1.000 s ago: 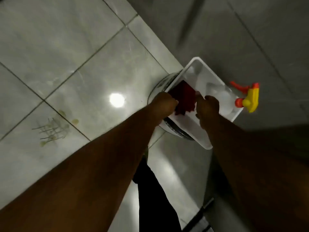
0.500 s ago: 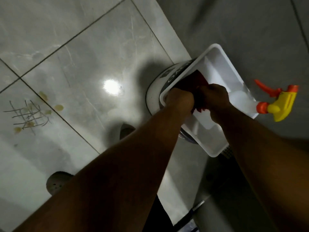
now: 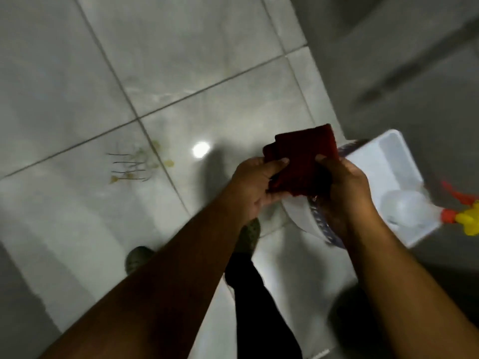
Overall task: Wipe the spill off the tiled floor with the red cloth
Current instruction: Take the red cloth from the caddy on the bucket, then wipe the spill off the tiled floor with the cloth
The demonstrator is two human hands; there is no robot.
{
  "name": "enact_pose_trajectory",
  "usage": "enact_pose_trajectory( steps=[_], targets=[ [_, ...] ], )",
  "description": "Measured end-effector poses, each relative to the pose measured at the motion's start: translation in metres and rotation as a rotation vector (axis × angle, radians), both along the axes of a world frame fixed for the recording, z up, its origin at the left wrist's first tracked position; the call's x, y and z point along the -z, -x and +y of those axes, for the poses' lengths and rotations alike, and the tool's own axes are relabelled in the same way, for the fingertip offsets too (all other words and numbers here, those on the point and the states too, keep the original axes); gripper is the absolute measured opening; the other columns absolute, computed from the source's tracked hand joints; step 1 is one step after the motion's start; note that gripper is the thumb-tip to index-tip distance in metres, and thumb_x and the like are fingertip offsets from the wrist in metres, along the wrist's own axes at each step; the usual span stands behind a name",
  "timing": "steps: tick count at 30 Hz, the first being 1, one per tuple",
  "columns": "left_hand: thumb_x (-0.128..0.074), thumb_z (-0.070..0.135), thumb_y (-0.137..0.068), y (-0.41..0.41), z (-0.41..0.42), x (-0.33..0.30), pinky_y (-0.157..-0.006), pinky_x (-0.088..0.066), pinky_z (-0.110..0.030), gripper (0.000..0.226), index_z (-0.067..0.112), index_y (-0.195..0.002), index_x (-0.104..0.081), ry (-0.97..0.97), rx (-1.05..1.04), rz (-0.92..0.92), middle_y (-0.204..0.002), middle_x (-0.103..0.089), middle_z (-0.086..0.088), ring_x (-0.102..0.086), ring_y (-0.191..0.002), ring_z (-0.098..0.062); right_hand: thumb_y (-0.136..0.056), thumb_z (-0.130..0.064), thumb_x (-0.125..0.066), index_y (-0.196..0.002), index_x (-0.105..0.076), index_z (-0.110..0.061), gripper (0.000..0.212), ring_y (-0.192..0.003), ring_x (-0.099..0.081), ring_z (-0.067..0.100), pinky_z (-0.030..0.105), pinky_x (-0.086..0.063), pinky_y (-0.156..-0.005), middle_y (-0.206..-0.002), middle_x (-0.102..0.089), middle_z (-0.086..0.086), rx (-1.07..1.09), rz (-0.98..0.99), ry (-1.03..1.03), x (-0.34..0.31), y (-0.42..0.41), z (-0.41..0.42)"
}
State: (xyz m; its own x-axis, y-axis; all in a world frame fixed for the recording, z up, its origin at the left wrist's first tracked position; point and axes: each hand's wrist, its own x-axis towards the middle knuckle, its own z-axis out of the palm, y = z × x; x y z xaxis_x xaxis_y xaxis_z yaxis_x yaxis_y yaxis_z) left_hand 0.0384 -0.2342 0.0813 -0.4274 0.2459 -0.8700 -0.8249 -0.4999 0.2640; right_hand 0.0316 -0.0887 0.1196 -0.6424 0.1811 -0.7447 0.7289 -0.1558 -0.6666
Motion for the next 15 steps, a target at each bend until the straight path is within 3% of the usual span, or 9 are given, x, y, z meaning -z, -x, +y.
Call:
enact_pose_trajectory(
  steps=[3,7,10,15],
  targets=[
    [-0.067,0.017,-0.088,-0.023,-0.082,0.019,-0.076,-0.061,-0.037,0.029,0.012,-0.116,-0.063,0.136,-0.068,0.001,-0.109,-0.072,-0.011,-0.07,-0.1,-0.028,-0.091,-0.016,-0.058,-0.115,-0.058,-0.006,0.026,-0.099,-0.069,0.039,0.056,-0.056,-0.088,-0.109,-0.071,0.018,-0.142,-0.049,0.009,0.034,-0.01,-0.082],
    [-0.064,0.009,-0.09,-0.063,-0.181,0.073,-0.073,-0.062,-0.036,0.037,0.008,-0.126,-0.059,0.32,-0.23,-0.02,-0.115,-0.07,-0.014,-0.07,-0.095,-0.028,-0.089,-0.013,-0.062,-0.126,-0.054,-0.006,0.039,-0.096,-0.07,0.035,0.05,-0.061,-0.079,-0.118,-0.067,0.018,-0.363,-0.047,-0.009,0.107,-0.027,-0.187],
    [-0.063,0.007,-0.09,-0.086,-0.233,0.125,-0.081,-0.059,-0.04,0.023,0.012,-0.111,-0.062,0.439,-0.265,-0.052,-0.122,-0.068,-0.017,-0.068,-0.101,-0.032,-0.087,-0.008,-0.063,-0.126,-0.05,-0.01,0.042,-0.093,-0.069,0.03,0.041,-0.063,-0.069,-0.118,-0.063,0.012,-0.445,-0.038,-0.033,0.169,-0.035,-0.247],
    [-0.064,0.013,-0.09,-0.104,-0.289,0.22,-0.071,-0.057,-0.028,0.034,0.011,-0.124,-0.061,0.596,-0.176,0.005,-0.108,-0.07,-0.008,-0.068,-0.1,-0.027,-0.086,-0.001,-0.059,-0.123,-0.043,-0.018,0.043,-0.09,-0.069,0.036,0.054,-0.061,-0.069,-0.103,-0.06,0.006,-0.528,-0.009,-0.079,0.27,-0.041,-0.31]
  ],
)
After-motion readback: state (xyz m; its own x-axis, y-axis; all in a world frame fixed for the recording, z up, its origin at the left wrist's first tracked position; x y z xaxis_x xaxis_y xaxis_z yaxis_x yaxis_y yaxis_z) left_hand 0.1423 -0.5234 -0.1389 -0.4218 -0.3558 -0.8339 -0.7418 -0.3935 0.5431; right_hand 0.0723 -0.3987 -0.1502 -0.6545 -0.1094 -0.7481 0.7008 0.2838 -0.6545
